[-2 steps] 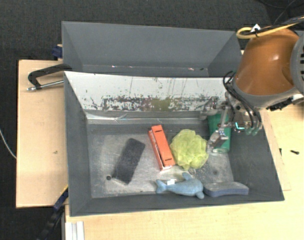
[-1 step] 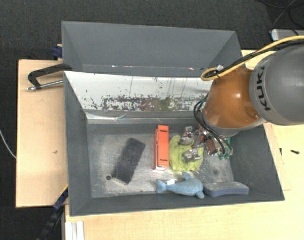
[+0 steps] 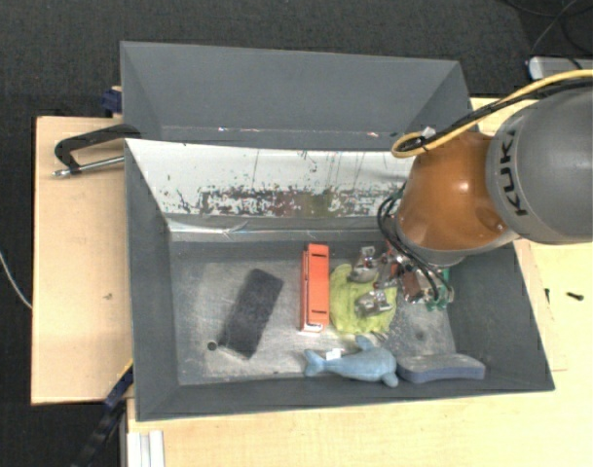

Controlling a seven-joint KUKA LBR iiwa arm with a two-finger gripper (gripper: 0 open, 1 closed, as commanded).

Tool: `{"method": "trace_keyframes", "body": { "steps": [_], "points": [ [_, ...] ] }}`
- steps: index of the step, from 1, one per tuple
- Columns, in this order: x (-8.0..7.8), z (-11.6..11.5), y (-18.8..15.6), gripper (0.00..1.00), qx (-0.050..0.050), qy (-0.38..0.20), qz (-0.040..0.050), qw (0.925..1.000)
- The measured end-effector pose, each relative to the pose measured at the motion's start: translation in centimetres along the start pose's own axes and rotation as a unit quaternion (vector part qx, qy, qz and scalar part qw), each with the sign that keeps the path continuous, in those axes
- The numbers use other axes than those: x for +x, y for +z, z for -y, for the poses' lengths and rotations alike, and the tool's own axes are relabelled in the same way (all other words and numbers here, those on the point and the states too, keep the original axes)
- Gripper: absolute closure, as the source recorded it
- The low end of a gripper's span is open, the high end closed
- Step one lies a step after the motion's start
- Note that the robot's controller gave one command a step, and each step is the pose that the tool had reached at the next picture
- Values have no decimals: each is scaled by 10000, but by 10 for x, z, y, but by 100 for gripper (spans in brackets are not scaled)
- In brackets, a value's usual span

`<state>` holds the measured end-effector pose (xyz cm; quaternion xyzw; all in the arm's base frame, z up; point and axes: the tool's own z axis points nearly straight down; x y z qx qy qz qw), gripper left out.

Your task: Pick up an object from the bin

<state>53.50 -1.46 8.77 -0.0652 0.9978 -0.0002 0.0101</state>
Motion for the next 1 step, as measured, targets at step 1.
{"method": "trace_keyframes", "body": {
  "steps": [1],
  "points": [
    [-11, -12, -154, 100, -5, 112, -44, 9999]
  ]
}}
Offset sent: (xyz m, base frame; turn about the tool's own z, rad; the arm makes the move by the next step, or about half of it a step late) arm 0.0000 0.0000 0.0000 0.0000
